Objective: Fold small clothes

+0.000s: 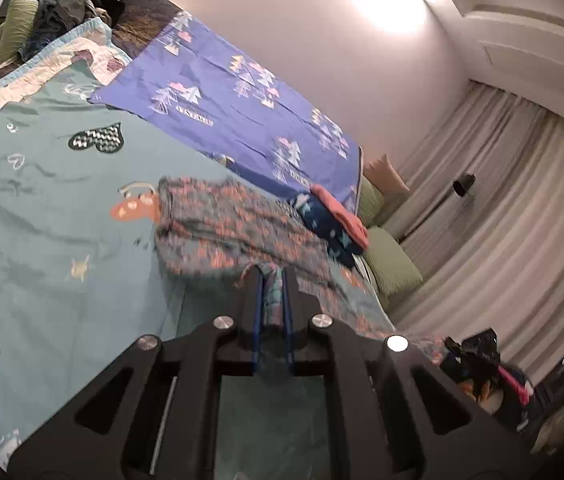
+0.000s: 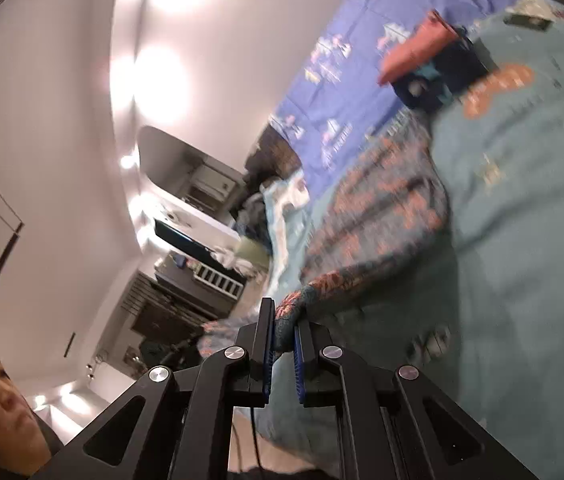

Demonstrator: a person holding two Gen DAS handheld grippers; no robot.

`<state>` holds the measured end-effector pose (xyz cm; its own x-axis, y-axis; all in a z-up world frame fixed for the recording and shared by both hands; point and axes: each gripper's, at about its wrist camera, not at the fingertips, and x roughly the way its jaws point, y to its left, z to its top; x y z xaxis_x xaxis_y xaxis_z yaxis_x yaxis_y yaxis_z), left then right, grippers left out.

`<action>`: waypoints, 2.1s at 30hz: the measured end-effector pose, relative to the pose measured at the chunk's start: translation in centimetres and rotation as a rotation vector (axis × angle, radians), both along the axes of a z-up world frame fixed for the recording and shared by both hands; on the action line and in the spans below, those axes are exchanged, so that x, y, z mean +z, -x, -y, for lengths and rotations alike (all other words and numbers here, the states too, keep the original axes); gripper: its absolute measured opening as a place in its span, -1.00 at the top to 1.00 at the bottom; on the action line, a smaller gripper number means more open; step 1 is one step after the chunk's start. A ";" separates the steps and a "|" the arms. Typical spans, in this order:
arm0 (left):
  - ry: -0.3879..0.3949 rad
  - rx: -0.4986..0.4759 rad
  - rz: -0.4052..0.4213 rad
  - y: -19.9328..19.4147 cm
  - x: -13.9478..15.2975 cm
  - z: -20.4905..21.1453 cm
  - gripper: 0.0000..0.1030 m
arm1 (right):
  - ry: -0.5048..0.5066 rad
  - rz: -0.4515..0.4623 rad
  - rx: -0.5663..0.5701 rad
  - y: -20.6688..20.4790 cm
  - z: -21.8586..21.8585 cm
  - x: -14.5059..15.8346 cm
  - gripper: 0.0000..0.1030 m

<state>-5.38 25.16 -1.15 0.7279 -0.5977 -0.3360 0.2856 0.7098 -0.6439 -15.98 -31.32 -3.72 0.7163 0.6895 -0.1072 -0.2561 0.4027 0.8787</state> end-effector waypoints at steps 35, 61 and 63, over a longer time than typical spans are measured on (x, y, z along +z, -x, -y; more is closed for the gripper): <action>-0.166 0.210 -0.092 -28.2 2.8 4.9 0.81 | 0.373 -0.094 -0.328 -31.1 2.0 7.2 0.85; -0.383 0.262 -0.381 -38.7 -9.6 6.1 0.58 | 0.774 -0.403 -0.227 -43.5 -0.6 -4.2 0.46; -0.351 0.257 -0.366 -37.0 -8.8 4.9 0.28 | 0.748 -0.392 -0.230 -42.1 0.2 -4.0 0.28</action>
<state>31.66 20.23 -9.99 0.6337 -0.2237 -0.7406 -0.1217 0.9165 -0.3811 26.10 -31.48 -7.76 0.6458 0.1831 -0.7412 0.1672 0.9133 0.3713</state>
